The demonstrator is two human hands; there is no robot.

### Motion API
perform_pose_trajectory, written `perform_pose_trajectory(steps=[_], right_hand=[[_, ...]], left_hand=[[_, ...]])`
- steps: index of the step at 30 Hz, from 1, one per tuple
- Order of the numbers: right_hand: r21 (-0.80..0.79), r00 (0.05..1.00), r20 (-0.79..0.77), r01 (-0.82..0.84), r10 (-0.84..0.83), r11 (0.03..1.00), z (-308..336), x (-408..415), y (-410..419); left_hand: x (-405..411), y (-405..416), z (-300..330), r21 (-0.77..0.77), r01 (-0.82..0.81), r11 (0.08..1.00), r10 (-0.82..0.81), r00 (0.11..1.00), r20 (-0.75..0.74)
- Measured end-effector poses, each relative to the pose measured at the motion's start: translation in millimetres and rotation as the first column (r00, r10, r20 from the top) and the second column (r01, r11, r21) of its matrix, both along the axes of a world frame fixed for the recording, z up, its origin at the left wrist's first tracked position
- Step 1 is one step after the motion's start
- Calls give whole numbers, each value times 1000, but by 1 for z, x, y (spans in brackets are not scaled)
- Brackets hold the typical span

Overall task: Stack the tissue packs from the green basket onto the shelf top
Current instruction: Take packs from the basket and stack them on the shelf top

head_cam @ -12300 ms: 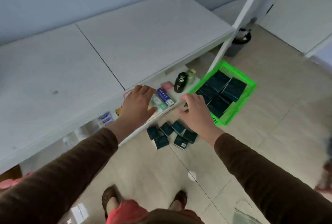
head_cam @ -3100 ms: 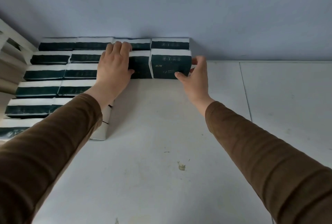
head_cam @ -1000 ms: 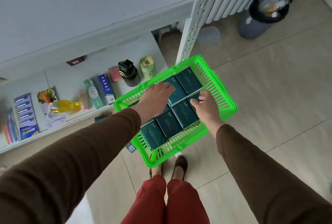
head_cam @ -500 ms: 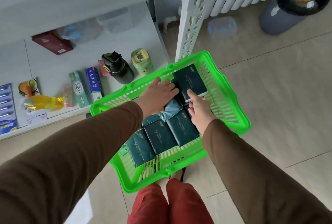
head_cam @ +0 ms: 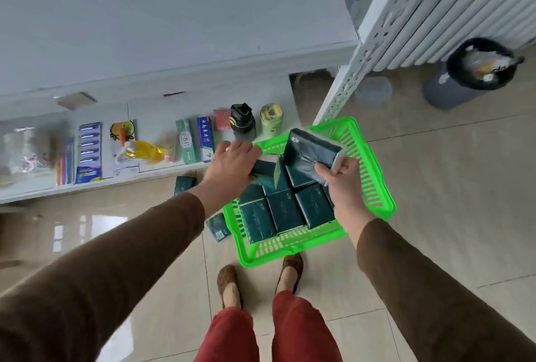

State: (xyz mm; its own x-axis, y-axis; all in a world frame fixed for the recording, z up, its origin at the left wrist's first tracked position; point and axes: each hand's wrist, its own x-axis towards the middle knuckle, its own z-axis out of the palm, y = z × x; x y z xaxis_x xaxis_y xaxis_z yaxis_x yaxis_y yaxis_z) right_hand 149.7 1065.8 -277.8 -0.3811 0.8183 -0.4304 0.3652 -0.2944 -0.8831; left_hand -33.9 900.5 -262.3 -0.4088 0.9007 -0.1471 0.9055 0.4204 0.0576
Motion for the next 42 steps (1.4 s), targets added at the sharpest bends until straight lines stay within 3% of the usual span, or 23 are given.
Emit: perform_pose_trajectory(steps=[5, 8, 14, 20, 30, 36, 42], right_hand=[[297, 962, -52, -242, 269, 924, 100, -56, -87], [421, 922, -101, -301, 373, 856, 149, -110, -152], [445, 864, -175, -358, 471, 821, 210, -236, -287], [507, 861, -189, -326, 472, 798, 241, -354, -371], [545, 836, -180, -354, 518, 760, 224, -559, -394], [547, 801, -87, -459, 592, 700, 208, -704, -394], [556, 780, 4, -522, 626, 647, 188, -792, -401]], left_hand=[[-47, -110, 107, 112, -151, 982, 154, 988, -20], [-85, -193, 156, 222, -210, 952, 226, 973, -50], [-186, -346, 227, 327, -250, 911, 311, 939, -149], [-301, -442, 276, 386, -310, 869, 405, 894, -194], [-532, -481, 276, 362, -356, 861, 465, 840, -279], [-664, -476, 255, 340, -404, 849, 496, 830, -255], [-749, -468, 238, 258, -443, 859, 502, 827, -252]])
